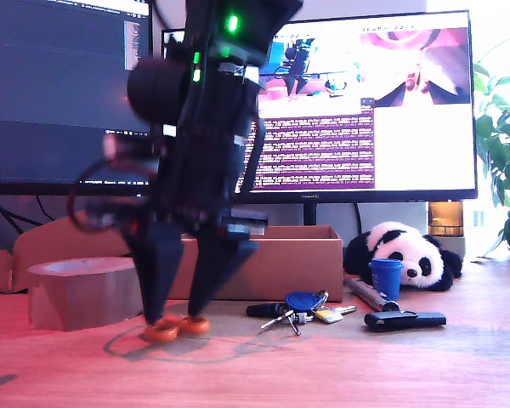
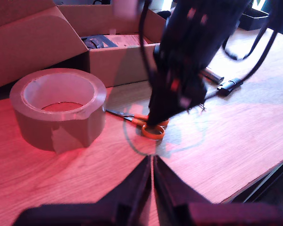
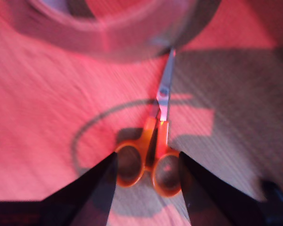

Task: Pick up the scissors and place it inside the cardboard box

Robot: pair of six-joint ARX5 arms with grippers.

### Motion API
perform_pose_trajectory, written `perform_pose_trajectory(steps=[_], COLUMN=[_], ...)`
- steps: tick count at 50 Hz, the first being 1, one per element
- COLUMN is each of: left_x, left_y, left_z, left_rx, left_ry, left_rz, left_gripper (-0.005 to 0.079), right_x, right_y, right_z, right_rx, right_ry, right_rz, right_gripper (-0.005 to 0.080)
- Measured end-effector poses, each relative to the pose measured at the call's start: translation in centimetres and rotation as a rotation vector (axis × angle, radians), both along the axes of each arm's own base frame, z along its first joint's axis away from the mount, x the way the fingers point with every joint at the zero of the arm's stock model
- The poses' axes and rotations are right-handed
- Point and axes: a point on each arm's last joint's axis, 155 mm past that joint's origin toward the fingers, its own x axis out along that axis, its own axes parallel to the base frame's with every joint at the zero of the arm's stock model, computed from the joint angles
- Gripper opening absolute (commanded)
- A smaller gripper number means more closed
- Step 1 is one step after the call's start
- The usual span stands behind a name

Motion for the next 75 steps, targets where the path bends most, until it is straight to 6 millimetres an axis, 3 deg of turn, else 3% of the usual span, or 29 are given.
perform_pose_trajectory(steps=[46,57,75], left_x=[0.0,0.0,0.0], left_y=[0.0,0.0,0.0], left_z=[0.0,0.0,0.0], left_rx=[0.000,0.000,0.000], left_ry=[0.000,0.000,0.000], left_rz=[0.000,0.000,0.000], left_gripper=[-0.0023,-0.0023,-0.0023], right_x=[-1.7,-1.8,-1.8], right_y=[-2.5,-2.8,-2.7], right_z=[-0.5,-0.5,-0.6], right_rx=[-0.098,-0.108,-0.106], right_ry=[0.081,0.090,0.089], right_rz=[-0.007,-0.009,-0.008], right_gripper=[0.0312,0.0190,0.0151])
